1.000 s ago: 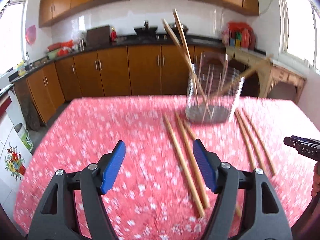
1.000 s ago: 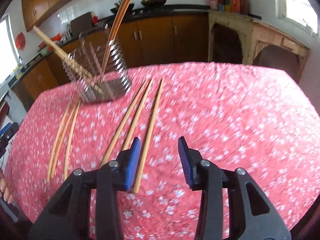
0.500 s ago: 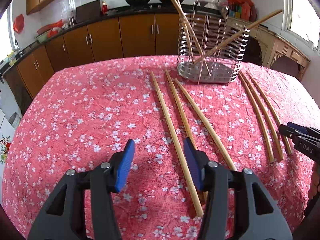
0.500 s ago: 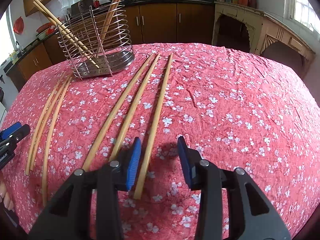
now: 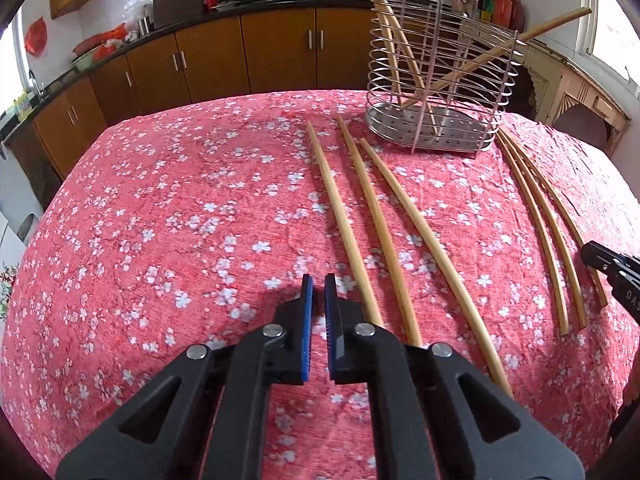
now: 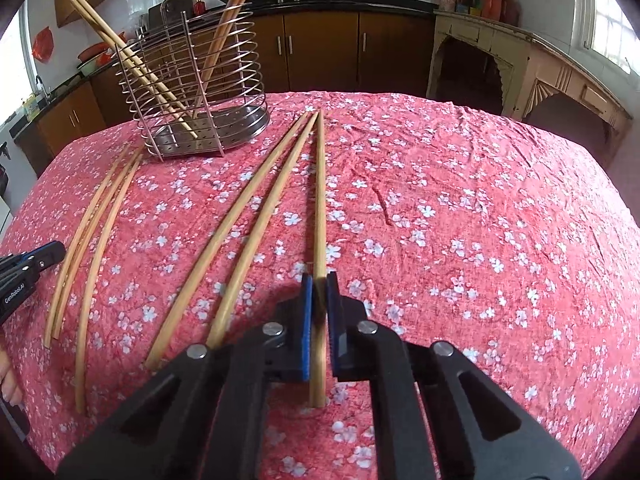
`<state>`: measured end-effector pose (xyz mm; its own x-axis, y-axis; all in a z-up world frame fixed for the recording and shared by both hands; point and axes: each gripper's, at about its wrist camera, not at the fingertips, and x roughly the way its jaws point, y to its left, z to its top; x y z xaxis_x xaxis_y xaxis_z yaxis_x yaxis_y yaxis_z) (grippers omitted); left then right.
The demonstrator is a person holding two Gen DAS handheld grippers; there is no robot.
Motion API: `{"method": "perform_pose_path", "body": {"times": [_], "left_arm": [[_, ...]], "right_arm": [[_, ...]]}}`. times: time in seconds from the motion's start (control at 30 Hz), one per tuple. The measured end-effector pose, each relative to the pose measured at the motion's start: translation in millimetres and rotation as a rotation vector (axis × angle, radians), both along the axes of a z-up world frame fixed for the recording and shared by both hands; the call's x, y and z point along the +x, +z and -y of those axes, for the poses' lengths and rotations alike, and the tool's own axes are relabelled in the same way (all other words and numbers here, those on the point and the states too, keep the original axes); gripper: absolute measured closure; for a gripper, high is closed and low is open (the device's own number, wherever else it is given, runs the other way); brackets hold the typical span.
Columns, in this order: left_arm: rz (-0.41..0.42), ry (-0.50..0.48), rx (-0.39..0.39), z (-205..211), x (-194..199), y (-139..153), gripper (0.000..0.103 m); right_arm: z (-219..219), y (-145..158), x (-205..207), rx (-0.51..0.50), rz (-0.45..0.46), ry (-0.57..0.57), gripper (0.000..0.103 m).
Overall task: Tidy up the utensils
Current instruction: 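Lower the right tool and close it on the next wooden chopstick, then lift the chopstick upright with the right tool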
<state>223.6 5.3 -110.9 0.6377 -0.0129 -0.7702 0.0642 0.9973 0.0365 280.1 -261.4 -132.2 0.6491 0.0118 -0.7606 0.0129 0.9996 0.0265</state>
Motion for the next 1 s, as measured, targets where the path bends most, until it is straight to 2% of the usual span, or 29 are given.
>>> {"method": "perform_pose_path", "body": {"times": [0.1, 0.2, 0.3, 0.5, 0.67, 0.8, 0.87, 0.93, 1.0], "left_arm": [[-0.005, 0.017, -0.010, -9, 4, 1, 0.098], [0.004, -0.006, -0.102, -15, 1, 7, 0.098], [0.027, -0.032, -0.144, -13, -1, 11, 0.097], [0.007, -0.067, -0.154, 0, -1, 8, 0.097], [0.002, -0.070, -0.119, 3, 3, 4, 0.097], [-0.005, -0.069, -0.169, -1, 5, 5, 0.096], [-0.006, -0.075, -0.178, -2, 4, 7, 0.091], [-0.007, -0.079, -0.152, 1, 4, 5, 0.085], [-0.010, -0.085, -0.145, 3, 4, 3, 0.083]], "right_arm": [[8, 0, 3, 0.005, 0.000, -0.022, 0.095], [13, 0, 4, 0.030, 0.001, -0.022, 0.095], [13, -1, 5, 0.039, 0.001, -0.022, 0.095], [12, -1, 6, 0.032, 0.000, -0.016, 0.095], [10, -2, 6, 0.019, 0.000, -0.012, 0.093], [9, -2, 5, 0.013, 0.000, -0.004, 0.091], [9, -2, 5, 0.016, 0.000, -0.003, 0.090], [9, -2, 5, 0.016, 0.000, -0.002, 0.090], [9, -2, 5, 0.017, 0.000, 0.000, 0.089]]}}
